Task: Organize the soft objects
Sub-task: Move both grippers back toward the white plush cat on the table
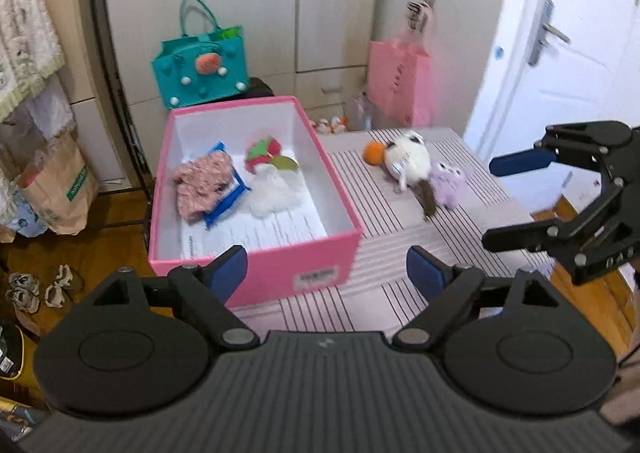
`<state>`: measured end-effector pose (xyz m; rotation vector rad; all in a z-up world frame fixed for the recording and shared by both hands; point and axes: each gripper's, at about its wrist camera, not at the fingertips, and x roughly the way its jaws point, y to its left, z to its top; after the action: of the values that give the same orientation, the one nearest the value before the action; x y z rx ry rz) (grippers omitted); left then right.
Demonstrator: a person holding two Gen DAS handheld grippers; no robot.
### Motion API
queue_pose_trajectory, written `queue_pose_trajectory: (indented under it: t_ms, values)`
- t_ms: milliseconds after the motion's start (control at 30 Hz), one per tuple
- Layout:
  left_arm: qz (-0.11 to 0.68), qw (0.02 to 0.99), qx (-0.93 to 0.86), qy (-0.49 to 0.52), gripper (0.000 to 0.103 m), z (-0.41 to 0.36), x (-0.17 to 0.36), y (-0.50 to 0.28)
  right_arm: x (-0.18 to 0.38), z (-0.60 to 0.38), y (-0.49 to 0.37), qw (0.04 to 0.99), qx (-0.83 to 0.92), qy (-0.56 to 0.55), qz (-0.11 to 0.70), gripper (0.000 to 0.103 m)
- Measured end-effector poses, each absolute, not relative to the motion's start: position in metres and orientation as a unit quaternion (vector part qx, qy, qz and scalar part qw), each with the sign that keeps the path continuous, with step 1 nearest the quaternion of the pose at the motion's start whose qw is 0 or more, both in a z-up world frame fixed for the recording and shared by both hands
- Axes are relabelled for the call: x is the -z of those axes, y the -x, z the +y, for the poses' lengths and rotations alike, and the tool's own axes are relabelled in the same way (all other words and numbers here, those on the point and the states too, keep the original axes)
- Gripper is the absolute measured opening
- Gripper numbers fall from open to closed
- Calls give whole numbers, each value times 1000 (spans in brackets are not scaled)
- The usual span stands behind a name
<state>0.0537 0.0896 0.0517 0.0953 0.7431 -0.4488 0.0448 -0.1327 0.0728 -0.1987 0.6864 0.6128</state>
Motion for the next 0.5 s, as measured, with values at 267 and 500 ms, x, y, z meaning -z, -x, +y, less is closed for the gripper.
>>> queue_pose_trajectory:
  t_ms: [267, 500]
  values:
    - [376, 894, 236, -61, 92, 64, -33, -52, -50, -160, -18, 894, -270, 103, 343, 85]
    - [366, 877, 295, -97, 92, 28, -16, -51, -12, -191, -12, 900, -258, 75, 345, 92]
